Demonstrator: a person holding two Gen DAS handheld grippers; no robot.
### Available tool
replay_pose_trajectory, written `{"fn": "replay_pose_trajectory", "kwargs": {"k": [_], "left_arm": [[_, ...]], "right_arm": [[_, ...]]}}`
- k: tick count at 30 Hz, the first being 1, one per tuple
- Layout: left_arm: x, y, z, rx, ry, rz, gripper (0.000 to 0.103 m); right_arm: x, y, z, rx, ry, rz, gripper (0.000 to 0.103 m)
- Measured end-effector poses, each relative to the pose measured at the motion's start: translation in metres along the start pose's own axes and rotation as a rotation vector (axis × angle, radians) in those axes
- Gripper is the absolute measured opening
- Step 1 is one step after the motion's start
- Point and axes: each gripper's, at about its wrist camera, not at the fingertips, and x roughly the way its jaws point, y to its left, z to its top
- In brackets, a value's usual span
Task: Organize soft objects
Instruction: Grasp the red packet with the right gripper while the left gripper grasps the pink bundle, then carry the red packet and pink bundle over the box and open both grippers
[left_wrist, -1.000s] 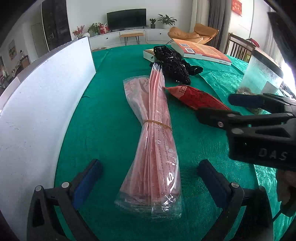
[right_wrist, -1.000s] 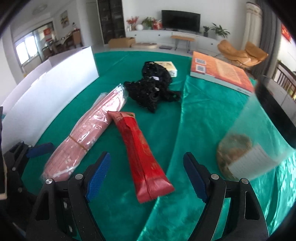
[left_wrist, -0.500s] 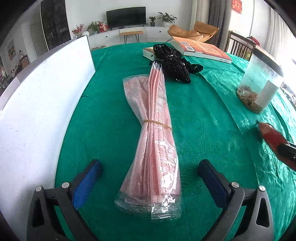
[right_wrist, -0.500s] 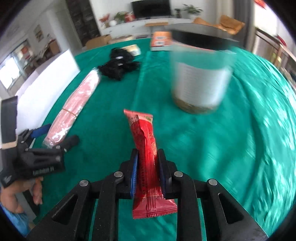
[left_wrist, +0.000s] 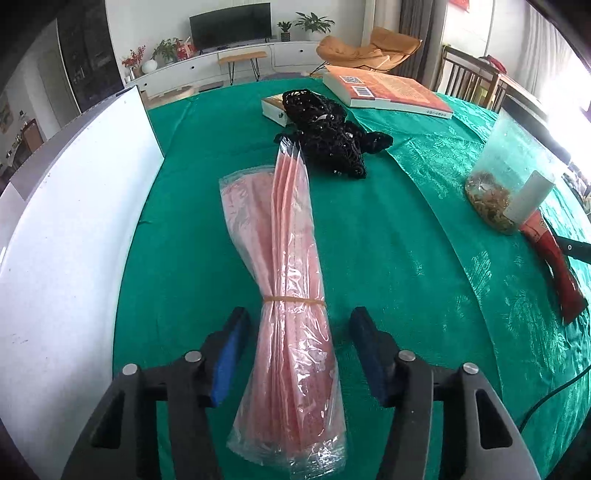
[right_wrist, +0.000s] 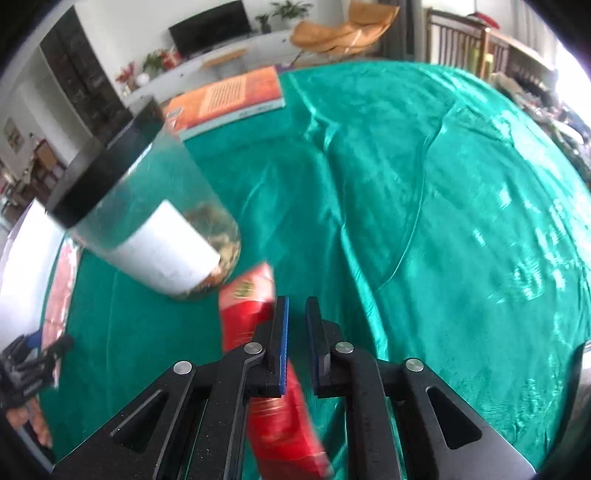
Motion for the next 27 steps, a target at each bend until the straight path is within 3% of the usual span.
{"fn": "replay_pose_trajectory", "kwargs": {"k": [1,2,4,10,12,13,14,16,22,24,27], "left_arm": [[0.000,-0.001,0.000,0.000,-0.009,-0.001,0.044],[-0.001,-0.001,0.000,-0.002,-0.015,-0.002,0.035],[-0.001,-0.001,0.001,-0.007,-0.016,-0.010,0.033],[-0.004,0.006,-0.002,-0.043,-0.019,-0.044,0.030],[-0.006,0.009,-0.003,-0.063,-0.016,-0.071,0.028],[-0.008,0.012,-0.004,-0.083,-0.014,-0.098,0.027],[-0.013,0.016,-0.006,-0.106,-0.018,-0.124,0.027],[-0.026,0.023,-0.010,-0.152,-0.031,-0.169,0.027],[-0.089,0.046,-0.017,-0.221,-0.123,-0.294,0.027],[-0.115,0.056,-0.017,-0.230,-0.161,-0.318,0.027],[-0.156,0.081,-0.021,-0.221,-0.224,-0.296,0.027]], "right_arm": [[-0.003,0.000,-0.003,-0.017,0.010,0.000,0.026],[-0.007,0.000,-0.005,-0.028,0.017,0.003,0.047],[-0.018,0.004,-0.011,-0.060,0.022,0.033,0.061],[-0.033,0.032,-0.025,-0.128,-0.005,0.090,0.065],[-0.018,0.043,-0.026,-0.149,0.034,0.104,0.064],[-0.008,0.048,-0.027,-0.176,0.062,0.076,0.048],[0.001,0.051,-0.029,-0.190,0.090,0.043,0.022],[-0.003,0.046,-0.029,-0.158,0.072,0.027,0.015],[-0.068,0.020,-0.014,-0.074,-0.095,-0.090,0.014],[-0.096,0.033,-0.007,-0.108,-0.153,-0.081,0.014],[-0.134,0.082,-0.003,-0.180,-0.210,0.011,0.014]]}}
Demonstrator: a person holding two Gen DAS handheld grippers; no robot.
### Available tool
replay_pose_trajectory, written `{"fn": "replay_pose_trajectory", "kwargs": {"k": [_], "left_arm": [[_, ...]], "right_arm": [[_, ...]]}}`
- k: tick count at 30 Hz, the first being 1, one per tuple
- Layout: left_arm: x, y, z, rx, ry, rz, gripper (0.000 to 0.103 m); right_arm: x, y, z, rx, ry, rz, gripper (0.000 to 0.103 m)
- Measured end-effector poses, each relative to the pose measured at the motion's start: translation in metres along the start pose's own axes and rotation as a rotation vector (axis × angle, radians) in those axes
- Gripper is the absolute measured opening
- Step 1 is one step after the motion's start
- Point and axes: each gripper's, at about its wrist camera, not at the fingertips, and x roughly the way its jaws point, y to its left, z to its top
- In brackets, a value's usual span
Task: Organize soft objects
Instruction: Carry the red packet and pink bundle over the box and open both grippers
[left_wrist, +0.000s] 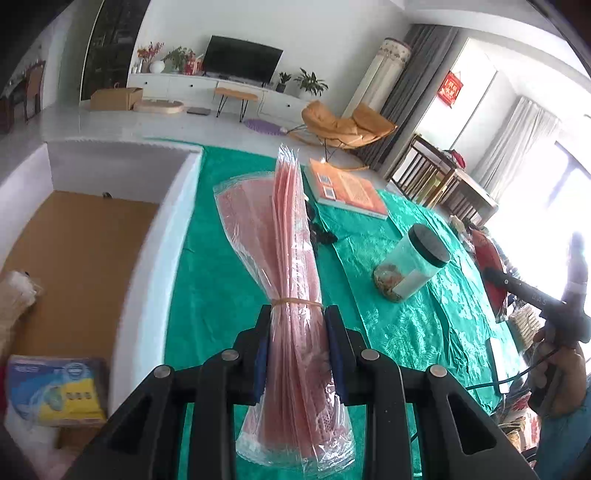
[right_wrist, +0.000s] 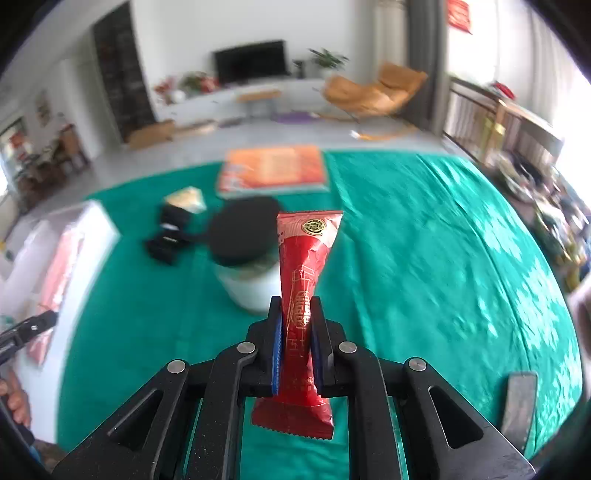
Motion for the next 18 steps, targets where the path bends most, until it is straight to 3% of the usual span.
{"fn": "replay_pose_trajectory", "kwargs": {"k": [4,9,10,11,12,13,16,18], "left_arm": [[-0.053,0.040,0.004,0.010,-0.048,0.122,0.027],[-0.098,0.108,-0.008,-0.016,-0.051,0.383,0.035],[-0.101,0.121,-0.011,-0.027,-0.042,0.439,0.053],[-0.104,0.133,-0.014,-0.042,-0.035,0.485,0.083],[-0.108,0.144,-0.018,-0.063,-0.044,0.522,0.095],[-0.113,0.151,-0.021,-0.088,-0.074,0.553,0.102],[-0.120,0.162,-0.027,-0.139,-0.133,0.561,0.102],[-0.114,0.162,-0.026,-0.152,-0.138,0.537,0.102]], "right_arm": [[-0.022,0.096,0.017,-0.062,-0.027,0.269,0.014],[-0.024,0.237,0.016,-0.147,0.008,0.591,0.014],[-0.021,0.262,0.016,-0.158,0.014,0.644,0.019],[-0.019,0.280,0.014,-0.166,0.011,0.687,0.032],[-0.016,0.298,0.011,-0.177,0.018,0.738,0.050],[-0.012,0.310,0.006,-0.186,0.038,0.769,0.078],[-0.005,0.311,-0.015,-0.233,0.029,0.735,0.077],[0.002,0.296,-0.034,-0.289,0.001,0.618,0.077]]}}
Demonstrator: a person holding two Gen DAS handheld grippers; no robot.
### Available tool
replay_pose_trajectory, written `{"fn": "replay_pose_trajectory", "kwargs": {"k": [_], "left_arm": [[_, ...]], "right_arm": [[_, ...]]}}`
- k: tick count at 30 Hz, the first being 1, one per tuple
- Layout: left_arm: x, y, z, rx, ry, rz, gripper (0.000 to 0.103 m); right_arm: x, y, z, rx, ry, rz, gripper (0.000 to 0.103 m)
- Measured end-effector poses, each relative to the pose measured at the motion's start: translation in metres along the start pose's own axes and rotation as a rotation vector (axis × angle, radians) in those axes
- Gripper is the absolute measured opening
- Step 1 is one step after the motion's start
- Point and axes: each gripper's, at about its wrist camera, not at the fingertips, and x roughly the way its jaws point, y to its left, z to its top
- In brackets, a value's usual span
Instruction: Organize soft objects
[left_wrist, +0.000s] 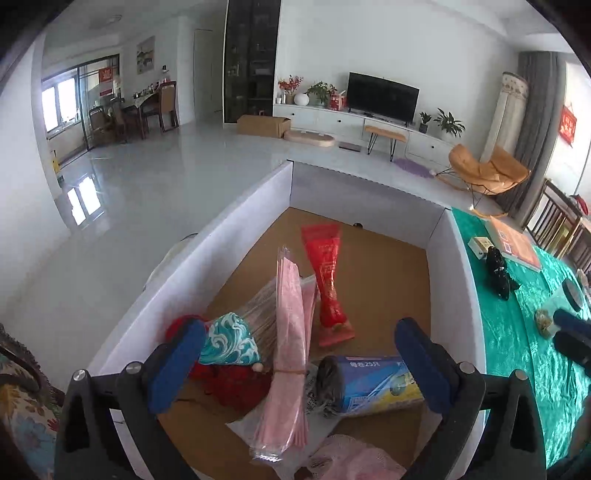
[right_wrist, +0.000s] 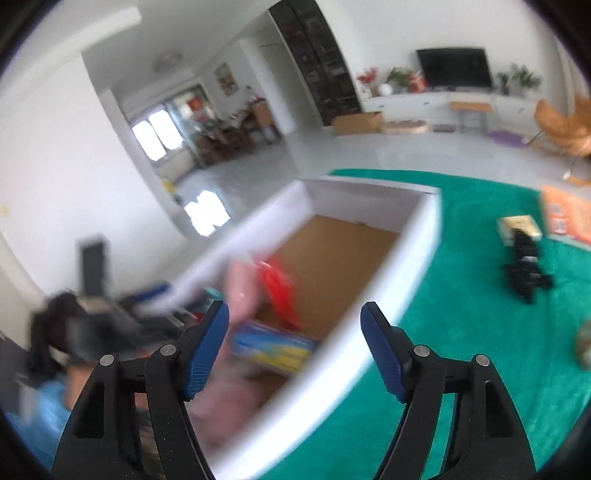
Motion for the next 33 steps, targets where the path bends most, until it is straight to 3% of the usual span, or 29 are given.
{"fn": "replay_pose_trajectory", "kwargs": {"k": [3,6,10,13,16,21,25,29,33], "left_arm": [[0.002,-0.020,-0.001,0.011,-0.004,-0.067,0.102],[-0.007,-0.059,-0.002,0.065,-0.006,-0.157,0.102],[-0.010,-0.122,-0.009,0.180,0.007,-0.253,0.102],[-0.009,-0.170,-0.019,0.271,0.039,-0.299,0.102],[-0.004,-0.215,-0.033,0.354,0.075,-0.340,0.102],[0.016,-0.270,-0.044,0.473,0.141,-0.355,0.102],[0.047,-0.300,-0.031,0.498,0.182,-0.386,0.102],[0.094,-0.323,0.000,0.470,0.207,-0.362,0.102],[0.142,-0.354,0.029,0.468,0.160,-0.316,0.102]], "right_arm": [[-0.001,-0.033,-0.048,-0.048,0.026,-0.233,0.077],[-0.003,-0.083,-0.102,0.002,0.077,-0.441,0.077],[-0.026,-0.137,-0.147,0.107,0.087,-0.618,0.077],[-0.042,-0.158,-0.168,0.189,0.076,-0.651,0.077],[-0.053,-0.173,-0.162,0.250,0.051,-0.670,0.077],[-0.048,-0.181,-0.164,0.282,0.084,-0.689,0.077],[-0.041,-0.188,-0.160,0.279,0.089,-0.686,0.081],[-0.041,-0.187,-0.161,0.276,0.090,-0.682,0.082],[-0.039,-0.186,-0.162,0.275,0.090,-0.679,0.084]]}}
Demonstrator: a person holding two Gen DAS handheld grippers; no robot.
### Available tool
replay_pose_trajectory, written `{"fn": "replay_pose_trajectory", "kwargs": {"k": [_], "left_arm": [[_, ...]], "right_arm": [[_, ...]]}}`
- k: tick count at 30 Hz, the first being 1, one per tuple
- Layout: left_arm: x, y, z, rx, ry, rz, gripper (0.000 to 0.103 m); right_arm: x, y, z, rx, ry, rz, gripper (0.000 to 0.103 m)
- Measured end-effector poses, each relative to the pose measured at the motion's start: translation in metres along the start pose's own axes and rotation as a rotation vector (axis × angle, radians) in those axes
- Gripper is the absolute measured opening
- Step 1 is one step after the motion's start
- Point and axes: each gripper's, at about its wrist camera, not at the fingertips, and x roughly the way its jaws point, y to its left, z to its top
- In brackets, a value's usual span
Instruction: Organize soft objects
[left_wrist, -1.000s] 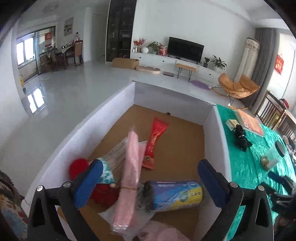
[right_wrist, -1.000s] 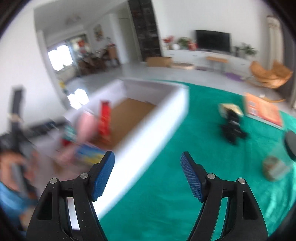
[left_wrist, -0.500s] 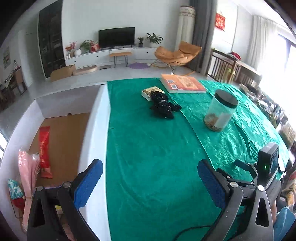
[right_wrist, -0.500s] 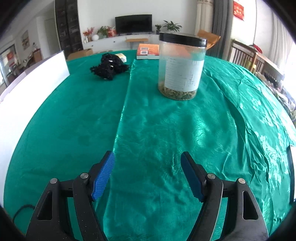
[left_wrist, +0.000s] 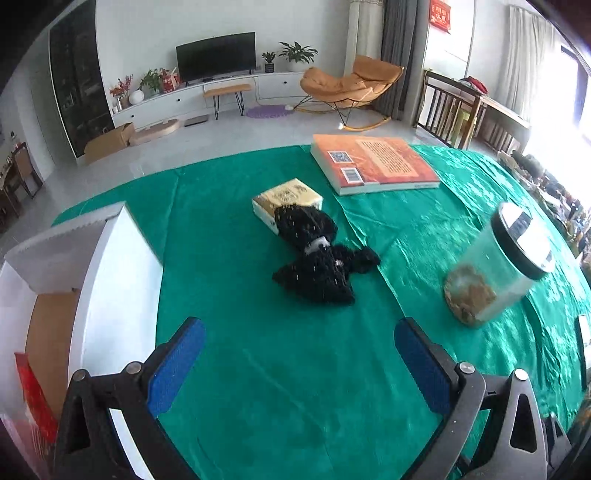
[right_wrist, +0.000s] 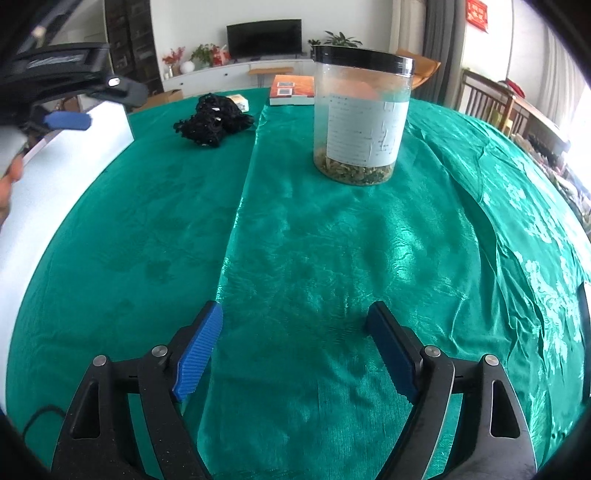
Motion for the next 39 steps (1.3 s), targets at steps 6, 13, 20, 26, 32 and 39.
{"fn": "replay_pose_trajectory", "kwargs": {"k": [6,13,20,26,32,39], "left_arm": [[0.067,-0.023,0.039,0.086,-0.006,0.099,0.102],[0.114,-0.029,0.034,0.078,0.074,0.034,0.048],[0.039,-0.045,0.000,0.164,0.108,-0.108,0.030],[-0.052,-0.101,-0.005,0.347,0.060,-0.275,0.030],[-0.084,-0.171,0.017,0.500,0.003,-0.352,0.031],[-0.056,-0.229,0.008,0.650,0.050,-0.322,0.056]], "right_arm": [[0.001,0.000,0.000,-0.002,0.000,0.002,0.085],[0.000,0.000,0.000,-0.001,0.000,0.002,0.085],[0.000,0.000,0.000,-0.001,0.000,0.002,0.085],[0.000,0.000,0.001,-0.003,0.000,0.000,0.085],[0.000,0.000,0.001,-0.003,0.000,0.001,0.085],[0.000,0.000,0.001,-0.003,0.000,0.001,0.085]]}}
